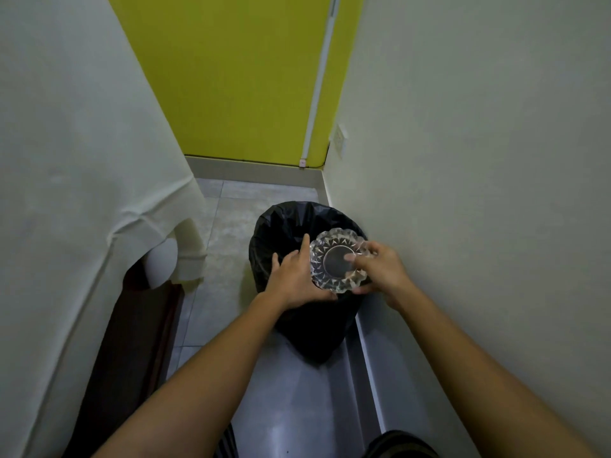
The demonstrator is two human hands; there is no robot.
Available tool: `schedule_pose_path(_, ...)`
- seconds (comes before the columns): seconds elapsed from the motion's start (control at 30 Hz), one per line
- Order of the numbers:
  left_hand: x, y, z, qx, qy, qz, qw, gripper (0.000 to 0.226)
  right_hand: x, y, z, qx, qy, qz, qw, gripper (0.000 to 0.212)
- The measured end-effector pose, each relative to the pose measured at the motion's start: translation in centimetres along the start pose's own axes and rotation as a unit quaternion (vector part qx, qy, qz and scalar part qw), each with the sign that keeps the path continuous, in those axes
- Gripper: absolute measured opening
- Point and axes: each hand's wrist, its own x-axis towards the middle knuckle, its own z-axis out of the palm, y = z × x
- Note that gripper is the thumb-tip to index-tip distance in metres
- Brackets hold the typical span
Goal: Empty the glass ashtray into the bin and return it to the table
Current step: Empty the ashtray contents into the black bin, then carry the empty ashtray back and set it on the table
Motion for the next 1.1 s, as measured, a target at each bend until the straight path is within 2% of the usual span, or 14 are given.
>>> schedule_pose_path(0.07, -0.2, -0.2, 0.0, 0.0, 0.006, 0.013, 1.0, 0.141, -0.1, 0.2, 0.2, 0.011, -0.031, 0.004, 0.999, 0.015)
schedule_pose_path(0.17, -0.6, -0.8, 0.0, -0.029, 0.039, 0.026, 0.998, 0.128, 0.1, 0.2, -0.2, 0.008, -0.084, 0.009, 0.996, 0.035)
schedule_pose_path(0.23, -0.5, -1.3, -0.2, -0.036, 0.056, 0.029, 0.997, 0.12, 0.5, 0.2, -0.6, -0.003, -0.152, 0.005, 0.988, 0.057)
schedule_pose_path(0.3, -0.4, -1.4, -0.7, -0.031, 0.063, 0.025, 0.997, 0.119, 0.9, 0.2, -0.9, -0.088, -0.206, -0.053, 0.973, 0.091)
schedule_pose_path(0.4, -0.8, 0.0, -2.8, -0.026, 0.054, -0.005, 0.998, 0.117, 0.5, -1.4, -0.9, -0.177, -0.233, -0.105, 0.95, 0.118)
schedule_pose_path(0.53, -2.2, 4.0, -7.7, 0.009, 0.054, -0.028, 0.998, 0.117, -2.0, -7.0, -1.7, -0.224, -0.235, -0.156, 0.933, 0.113)
schedule_pose_path(0.83, -6.1, 15.5, -22.8, 0.075, 0.086, -0.044, 0.992, 0.126, -9.6, -24.0, -5.6, -0.292, -0.18, -0.162, 0.926, 0.102)
schedule_pose_path(1.03, -11.4, 22.7, -35.8, 0.105, 0.095, -0.05, 0.989, 0.127, -16.8, -37.6, -7.3, -0.317, -0.182, -0.196, 0.91, 0.093)
schedule_pose_path(1.1, -14.2, 24.7, -40.4, 0.111, 0.1, -0.049, 0.988, 0.127, -19.9, -42.1, -7.2, -0.356, -0.172, -0.234, 0.888, 0.097)
